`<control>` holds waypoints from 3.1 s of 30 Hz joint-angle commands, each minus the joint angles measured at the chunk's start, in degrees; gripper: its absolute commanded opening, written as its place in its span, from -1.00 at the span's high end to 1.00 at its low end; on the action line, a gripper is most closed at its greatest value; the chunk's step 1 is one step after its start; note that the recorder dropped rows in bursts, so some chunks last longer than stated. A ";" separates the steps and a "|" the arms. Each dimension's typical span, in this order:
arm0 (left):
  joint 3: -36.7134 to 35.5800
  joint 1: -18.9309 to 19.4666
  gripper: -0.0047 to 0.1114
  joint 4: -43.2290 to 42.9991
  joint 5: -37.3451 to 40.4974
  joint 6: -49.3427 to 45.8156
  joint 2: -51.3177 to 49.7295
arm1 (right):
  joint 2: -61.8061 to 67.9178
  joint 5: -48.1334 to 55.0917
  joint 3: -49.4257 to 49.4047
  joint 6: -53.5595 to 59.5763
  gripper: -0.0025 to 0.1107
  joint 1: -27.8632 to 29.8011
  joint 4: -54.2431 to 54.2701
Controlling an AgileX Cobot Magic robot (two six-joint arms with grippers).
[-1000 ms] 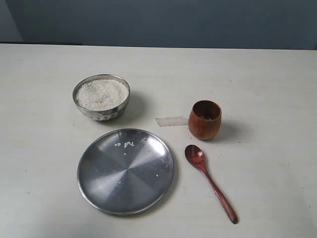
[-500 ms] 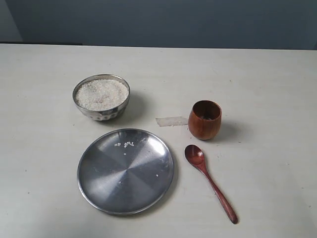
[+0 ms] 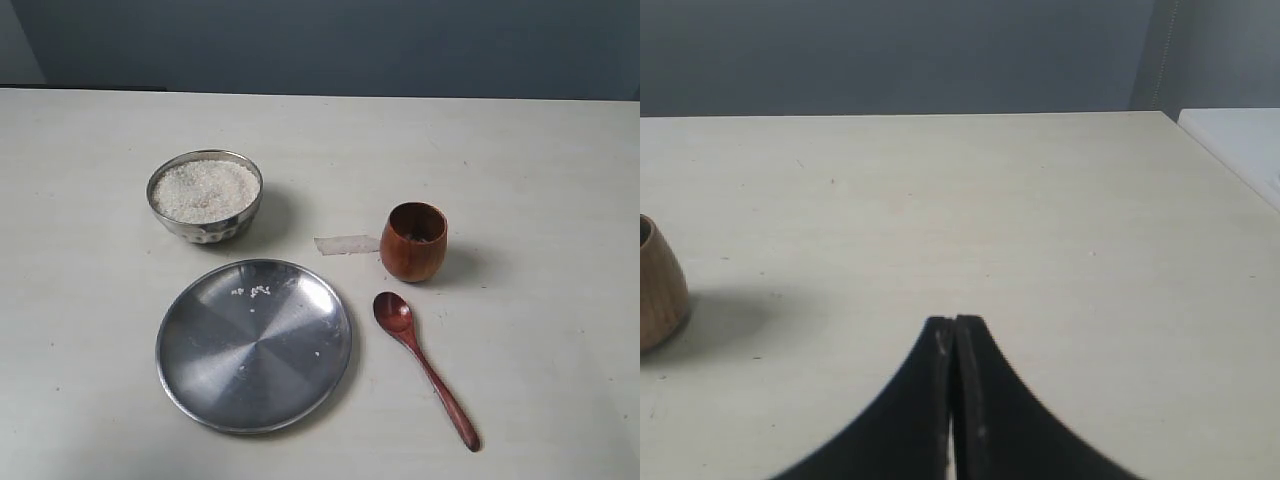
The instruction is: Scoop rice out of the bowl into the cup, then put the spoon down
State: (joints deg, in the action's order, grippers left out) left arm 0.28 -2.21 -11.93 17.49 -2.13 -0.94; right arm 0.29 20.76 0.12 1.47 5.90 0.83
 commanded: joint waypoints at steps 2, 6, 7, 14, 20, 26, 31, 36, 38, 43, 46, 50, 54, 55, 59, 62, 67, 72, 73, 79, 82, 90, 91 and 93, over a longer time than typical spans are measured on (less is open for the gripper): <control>-0.28 -0.16 0.91 -7.09 -1.10 -0.15 0.25 | -0.29 -0.11 -0.12 -0.01 0.97 0.25 -0.06; -0.28 -0.16 0.91 -8.58 -1.10 -0.15 0.25 | -0.29 -0.11 -0.12 -0.01 0.97 0.25 -0.06; -0.28 -0.16 0.91 -8.58 -1.10 -0.15 0.25 | -0.29 -0.11 -0.12 -0.01 0.97 0.25 -0.06; -0.28 -0.16 0.91 -0.84 -7.12 1.05 0.25 | -0.29 -0.11 -0.12 -0.01 0.97 0.25 -0.06; -0.28 -0.16 0.91 36.68 -23.38 1.13 0.25 | -0.29 -0.11 -0.12 -0.01 0.97 0.25 -0.06; -0.28 -0.16 0.91 49.22 -32.99 1.13 0.25 | -0.29 -0.11 -0.12 -0.01 0.97 0.25 -0.06; -0.28 -0.16 0.91 50.03 -33.27 7.38 0.25 | -0.29 -0.11 -0.12 -0.01 0.97 0.25 -0.06; 5.37 -0.16 0.91 36.67 -13.18 7.75 0.25 | -0.29 -0.11 -0.12 -0.01 0.97 0.25 -0.06; 10.53 -0.16 0.91 36.24 -8.82 7.75 0.25 | -0.29 -0.11 -0.12 -0.01 0.97 0.25 -0.06; 22.41 -0.16 0.91 32.40 -0.33 6.49 -8.54 | -0.29 -0.11 -0.12 -0.01 0.97 0.25 -0.06; 29.02 -0.16 0.91 31.64 5.21 1.32 -22.65 | -0.29 -0.11 -0.12 -0.01 0.97 0.25 -0.06; 34.41 -0.16 0.91 30.17 10.70 -0.06 -36.29 | -0.29 -0.11 -0.12 -0.01 0.97 0.25 -0.06; 39.56 -0.16 0.91 30.05 16.06 -0.06 -48.81 | -0.29 -0.11 -0.12 -0.01 0.97 0.25 -0.06; 40.60 -0.16 0.91 30.05 17.39 -0.06 -51.51 | -0.29 -0.11 -0.12 -0.01 0.97 0.25 -0.06; 42.69 -0.16 0.91 30.05 22.00 -1.91 -59.83 | -0.29 -0.11 -0.12 -0.01 0.97 0.25 -0.06; 42.69 -0.16 0.91 30.21 22.30 -1.91 -62.02 | -0.29 -0.11 -0.12 -0.01 0.97 0.25 -0.06; 42.69 -0.16 0.91 30.21 19.41 -1.91 -62.11 | -0.29 -0.11 -0.12 -0.01 0.97 0.25 -0.06; 42.69 -0.16 0.91 30.21 19.41 -1.91 -62.11 | -0.29 -0.11 -0.12 -0.01 0.97 0.25 -0.06; 42.69 -0.16 0.91 30.21 19.41 -1.91 -62.11 | -0.29 -0.11 -0.12 -0.01 0.97 0.25 -0.06; 42.69 -0.16 0.91 30.21 19.41 -1.91 -62.11 | -0.29 -0.11 -0.12 -0.01 0.97 0.25 -0.06; 42.69 -0.16 0.91 30.21 19.41 -1.91 -62.11 | -0.29 -0.11 -0.12 -0.01 0.97 0.25 -0.06; 42.69 -0.16 0.91 30.21 19.41 -1.91 -62.11 | -0.29 -1.89 -0.12 -0.01 0.97 0.25 -0.32; 42.69 -0.16 0.91 30.21 19.41 -1.91 -62.11 | -0.29 -3.31 -0.12 -0.01 0.97 0.25 -0.32; 42.69 -0.16 0.91 30.21 19.41 -1.91 -62.11 | -0.29 -8.52 -0.12 -0.01 0.97 0.25 0.63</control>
State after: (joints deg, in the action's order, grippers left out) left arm 42.64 -2.21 18.20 37.53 -3.88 -63.02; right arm 0.29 18.31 0.12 1.47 5.90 0.83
